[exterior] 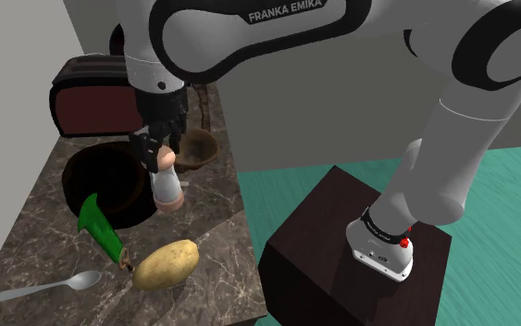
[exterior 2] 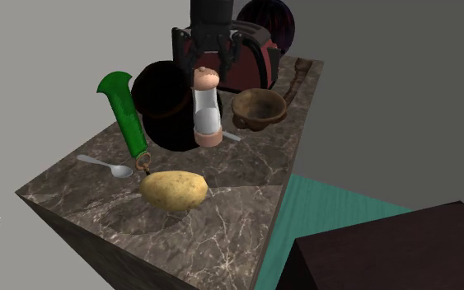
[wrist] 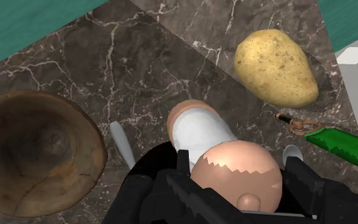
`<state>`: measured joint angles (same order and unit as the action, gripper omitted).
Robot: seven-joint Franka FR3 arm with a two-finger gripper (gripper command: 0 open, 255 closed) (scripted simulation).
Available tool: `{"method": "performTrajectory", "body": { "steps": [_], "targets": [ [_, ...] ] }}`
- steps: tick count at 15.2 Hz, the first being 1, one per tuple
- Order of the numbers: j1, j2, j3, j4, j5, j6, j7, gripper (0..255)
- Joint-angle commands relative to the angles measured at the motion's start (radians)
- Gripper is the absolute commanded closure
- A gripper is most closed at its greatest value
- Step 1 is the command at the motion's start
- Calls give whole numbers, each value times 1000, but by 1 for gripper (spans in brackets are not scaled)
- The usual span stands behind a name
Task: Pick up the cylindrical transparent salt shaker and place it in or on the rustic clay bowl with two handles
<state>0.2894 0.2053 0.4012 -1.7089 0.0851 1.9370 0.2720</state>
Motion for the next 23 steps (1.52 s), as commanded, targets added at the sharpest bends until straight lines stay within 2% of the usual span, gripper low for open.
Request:
{"method": "performTrajectory", "body": {
  "steps": [1, 17, 23],
  "targets": [
    [-3, -9, -1, 17, 3, -26, -2, 255],
    [2, -5, 3, 229, -3, -233, 25, 255],
    [-72, 11, -44, 325, 2, -328, -88, 255]
  ]
}}
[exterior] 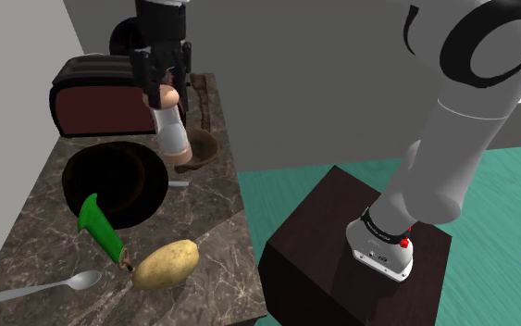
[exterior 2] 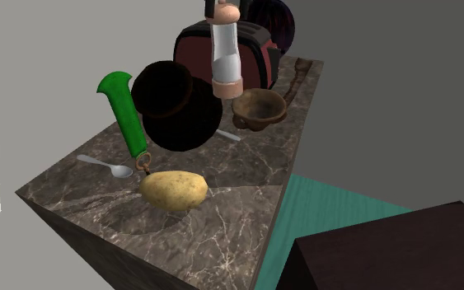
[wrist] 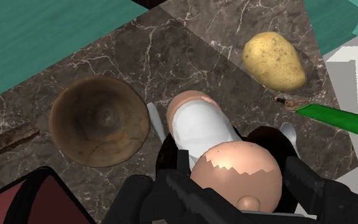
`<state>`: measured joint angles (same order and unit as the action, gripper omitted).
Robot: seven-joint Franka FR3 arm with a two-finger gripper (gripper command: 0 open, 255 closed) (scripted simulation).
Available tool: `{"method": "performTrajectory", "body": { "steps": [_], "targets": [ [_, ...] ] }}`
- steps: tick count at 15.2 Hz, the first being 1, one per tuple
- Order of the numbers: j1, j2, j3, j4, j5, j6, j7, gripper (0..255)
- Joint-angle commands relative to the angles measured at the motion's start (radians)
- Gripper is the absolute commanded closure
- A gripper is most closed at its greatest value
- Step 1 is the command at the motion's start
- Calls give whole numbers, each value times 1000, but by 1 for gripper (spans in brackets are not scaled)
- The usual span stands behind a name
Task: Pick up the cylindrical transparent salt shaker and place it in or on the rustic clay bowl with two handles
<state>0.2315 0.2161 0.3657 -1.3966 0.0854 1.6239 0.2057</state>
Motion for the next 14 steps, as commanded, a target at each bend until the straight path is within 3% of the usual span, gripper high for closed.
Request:
{"method": "performTrajectory", "body": {
  "steps": [1, 7, 11, 14],
  "targets": [
    [-25, 8, -16, 35, 1, -33, -39, 255],
    [-88, 84, -57, 214, -11, -154, -139, 255],
    [-122, 188, -82, 424, -31, -272, -203, 255],
    [-133, 154, -83, 328, -22, -211, -213, 255]
  ]
}}
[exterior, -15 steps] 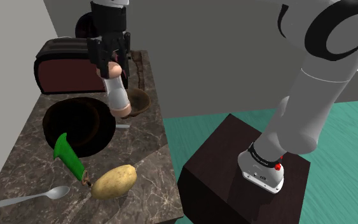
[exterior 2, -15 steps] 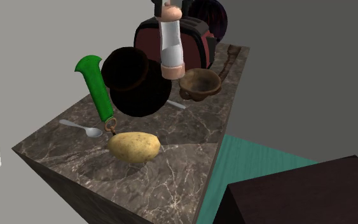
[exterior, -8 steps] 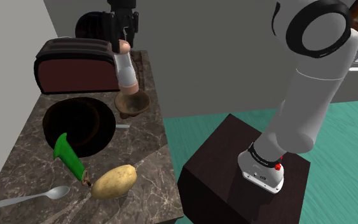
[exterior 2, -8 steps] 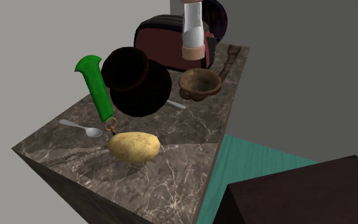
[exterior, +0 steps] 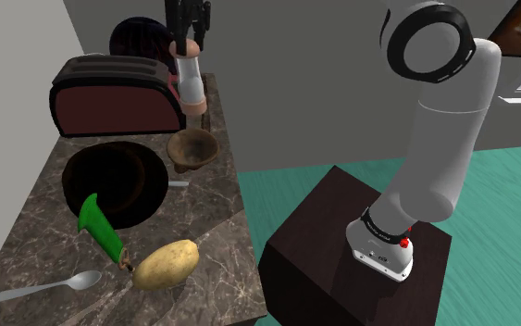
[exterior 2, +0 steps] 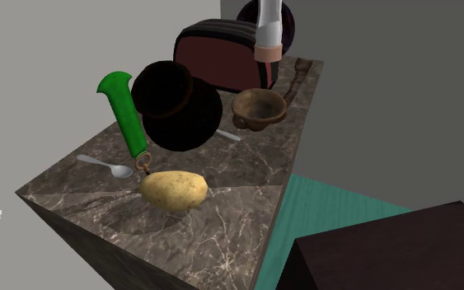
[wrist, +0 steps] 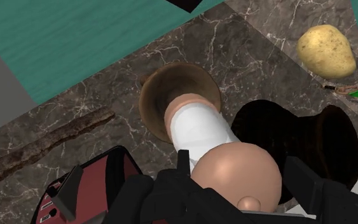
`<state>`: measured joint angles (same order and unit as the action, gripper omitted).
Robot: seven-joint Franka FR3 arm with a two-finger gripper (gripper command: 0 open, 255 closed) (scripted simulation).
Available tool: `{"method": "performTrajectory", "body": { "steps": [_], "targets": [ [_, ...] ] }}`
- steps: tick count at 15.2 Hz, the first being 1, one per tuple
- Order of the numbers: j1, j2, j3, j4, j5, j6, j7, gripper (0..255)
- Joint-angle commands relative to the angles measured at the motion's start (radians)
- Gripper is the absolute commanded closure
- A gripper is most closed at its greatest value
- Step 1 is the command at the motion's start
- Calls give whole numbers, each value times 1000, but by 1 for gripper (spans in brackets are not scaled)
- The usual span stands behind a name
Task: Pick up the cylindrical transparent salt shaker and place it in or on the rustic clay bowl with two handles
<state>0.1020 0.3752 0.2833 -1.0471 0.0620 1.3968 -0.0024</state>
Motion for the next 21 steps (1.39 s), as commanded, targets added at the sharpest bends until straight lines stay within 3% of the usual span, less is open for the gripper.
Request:
{"method": "performTrajectory", "body": {
  "steps": [1, 21],
  "targets": [
    [-7, -15, -1, -49, 4, 35, -8, 255],
    [-32, -96, -6, -438, 27, 341, -56, 255]
  ]
}}
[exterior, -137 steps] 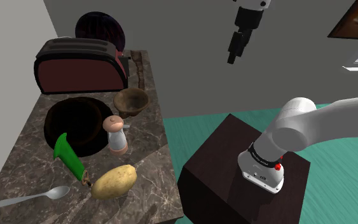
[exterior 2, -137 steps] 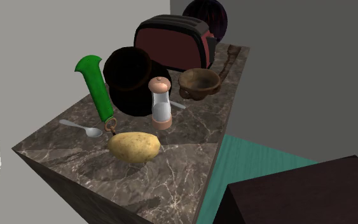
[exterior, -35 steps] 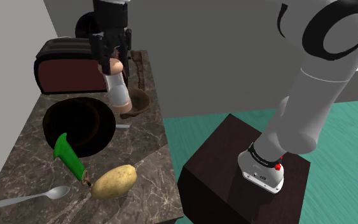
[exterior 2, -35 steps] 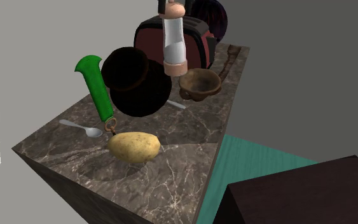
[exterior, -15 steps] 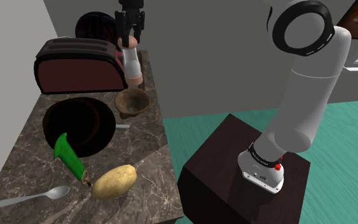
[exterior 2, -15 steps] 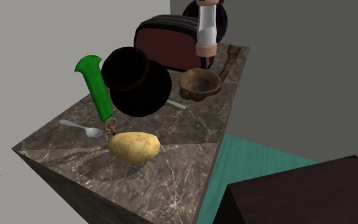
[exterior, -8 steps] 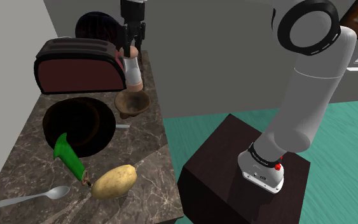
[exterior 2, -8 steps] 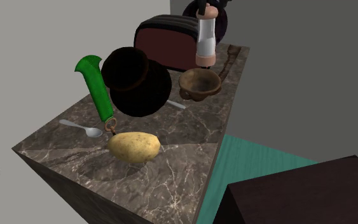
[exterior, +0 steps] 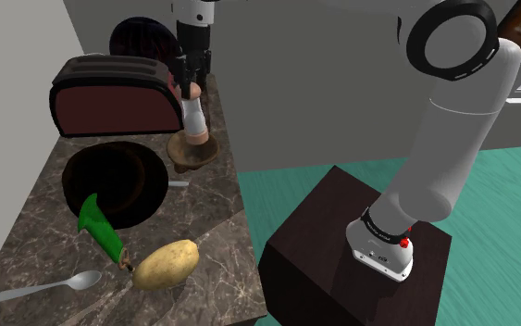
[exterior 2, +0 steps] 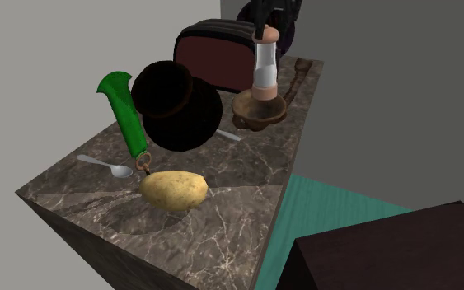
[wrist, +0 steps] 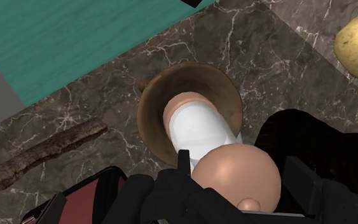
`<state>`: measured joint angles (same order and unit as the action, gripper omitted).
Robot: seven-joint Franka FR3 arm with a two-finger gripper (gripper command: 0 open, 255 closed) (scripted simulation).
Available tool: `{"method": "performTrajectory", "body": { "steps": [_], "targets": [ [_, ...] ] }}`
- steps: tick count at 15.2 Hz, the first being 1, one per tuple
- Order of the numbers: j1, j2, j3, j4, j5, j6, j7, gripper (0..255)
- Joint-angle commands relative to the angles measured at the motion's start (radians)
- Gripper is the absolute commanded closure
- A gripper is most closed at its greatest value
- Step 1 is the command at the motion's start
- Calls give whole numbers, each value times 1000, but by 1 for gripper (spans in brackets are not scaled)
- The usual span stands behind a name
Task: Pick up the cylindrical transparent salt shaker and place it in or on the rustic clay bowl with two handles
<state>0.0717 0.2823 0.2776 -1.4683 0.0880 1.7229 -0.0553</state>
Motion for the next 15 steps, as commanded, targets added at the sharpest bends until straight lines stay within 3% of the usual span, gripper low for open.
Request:
{"method": "performTrajectory", "body": {
  "steps": [1, 11, 12, 15],
  "targets": [
    [-2, -3, -1, -31, 1, 28, -5, 255],
    [-2, -3, -1, -60, 2, 57, -8, 255],
    [-2, -3, -1, -60, 2, 57, -8, 0],
    [-2, -3, -1, -60, 2, 57, -8, 0]
  ]
}}
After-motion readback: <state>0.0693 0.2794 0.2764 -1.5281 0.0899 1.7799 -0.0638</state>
